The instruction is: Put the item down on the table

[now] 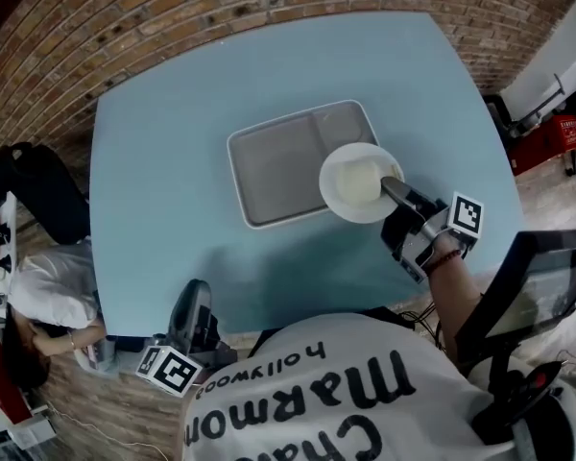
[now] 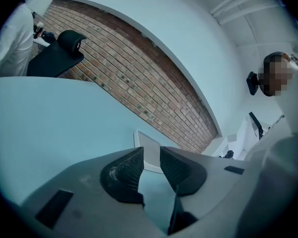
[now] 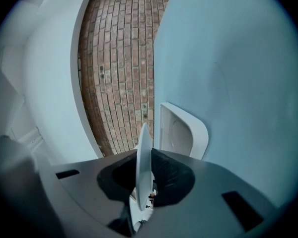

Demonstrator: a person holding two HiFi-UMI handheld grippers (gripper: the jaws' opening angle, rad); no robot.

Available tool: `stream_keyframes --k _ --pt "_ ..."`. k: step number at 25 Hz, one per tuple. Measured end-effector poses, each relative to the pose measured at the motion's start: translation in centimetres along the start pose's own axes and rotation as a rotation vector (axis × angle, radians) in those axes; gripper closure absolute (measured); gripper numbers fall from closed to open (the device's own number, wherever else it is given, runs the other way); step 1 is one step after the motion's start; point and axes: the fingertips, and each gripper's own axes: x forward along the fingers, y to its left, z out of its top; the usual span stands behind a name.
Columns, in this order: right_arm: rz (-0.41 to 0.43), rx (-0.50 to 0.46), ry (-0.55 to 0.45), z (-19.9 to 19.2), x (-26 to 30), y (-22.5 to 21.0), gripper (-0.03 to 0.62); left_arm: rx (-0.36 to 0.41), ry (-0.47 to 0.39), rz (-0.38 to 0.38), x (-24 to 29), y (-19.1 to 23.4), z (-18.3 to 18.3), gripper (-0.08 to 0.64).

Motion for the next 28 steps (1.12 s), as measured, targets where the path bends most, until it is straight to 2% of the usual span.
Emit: stream_keyframes --k 10,18,22,28 --pt "-0.026 -0.037 -0.021 2.9 2.6 0.0 0.551 -0.019 -0.020 0.051 0.4 1.8 1.1 0.456" --pt "-0.034 -0.035 -0.046 5.0 3.7 -0.5 0.551 -0.019 0.000 0.075 1.1 2.5 0.9 0.456" --pt "-0.042 -0.040 -0.067 5.8 4.4 -1.0 0.551 -0.019 0.023 0.071 1.5 2.6 0.6 0.456" --pt "-0.079 -0.096 -0.080 6.7 5.5 -1.4 0.551 -0.019 0.042 0.059 2.0 2.5 0.1 0.456"
